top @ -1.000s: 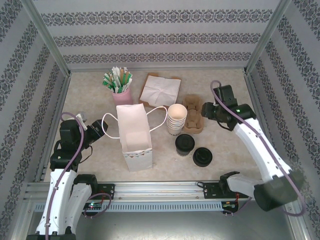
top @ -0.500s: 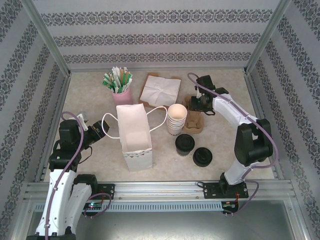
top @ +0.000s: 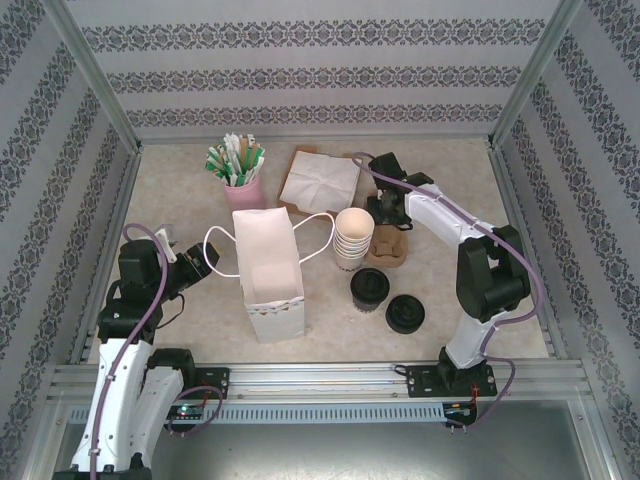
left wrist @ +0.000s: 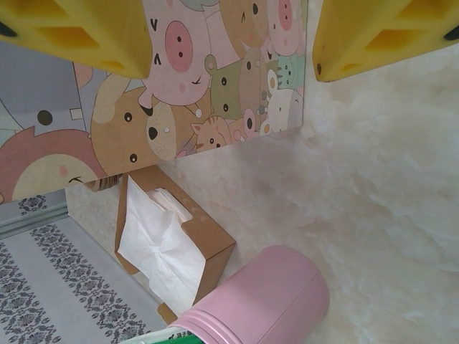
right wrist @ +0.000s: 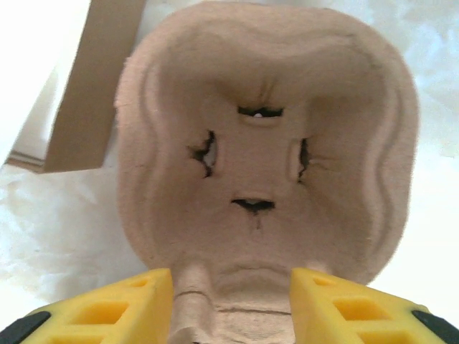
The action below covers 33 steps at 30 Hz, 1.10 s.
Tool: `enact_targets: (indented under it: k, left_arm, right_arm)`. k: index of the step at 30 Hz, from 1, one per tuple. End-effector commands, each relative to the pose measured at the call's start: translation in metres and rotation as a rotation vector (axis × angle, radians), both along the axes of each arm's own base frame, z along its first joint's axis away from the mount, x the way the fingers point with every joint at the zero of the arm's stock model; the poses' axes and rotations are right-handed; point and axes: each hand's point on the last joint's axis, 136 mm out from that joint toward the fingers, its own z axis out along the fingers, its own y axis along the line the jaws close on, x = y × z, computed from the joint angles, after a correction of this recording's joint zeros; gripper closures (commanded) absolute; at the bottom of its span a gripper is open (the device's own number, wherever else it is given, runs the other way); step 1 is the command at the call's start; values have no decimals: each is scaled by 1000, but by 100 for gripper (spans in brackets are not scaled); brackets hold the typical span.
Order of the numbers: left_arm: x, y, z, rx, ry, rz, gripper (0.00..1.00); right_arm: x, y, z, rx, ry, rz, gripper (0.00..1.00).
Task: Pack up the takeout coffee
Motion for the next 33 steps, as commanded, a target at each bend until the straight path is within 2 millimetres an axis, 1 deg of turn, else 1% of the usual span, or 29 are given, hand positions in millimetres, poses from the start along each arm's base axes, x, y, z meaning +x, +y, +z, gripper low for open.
enact_targets:
  k: [1,7,11,17,24,33]
  left_arm:
    - [-1,-1,3,3,-8,-14,38]
    - [0,-1,3,-2,-9,-14,38]
    - [-2,-2,3,-4,-7,-15,38]
    - [-2,-1,4,-1,-8,-11,38]
    - [-2,-1,3,-5,-6,-12,38]
    - [-2,-1,4,-6,-8,-11,38]
  right_arm:
    - [-5,-10,7,-35,-19,-56,51]
    - [-9,-5,-2,2,5,-73,51]
    - [-10,-5,-7,0,21,-87,52]
    - [-14,-3,-9,19,31,-91,53]
    - [-16,-6,-12,7,40,-105,53]
    - [-17,-5,-17,28,54,-118,56]
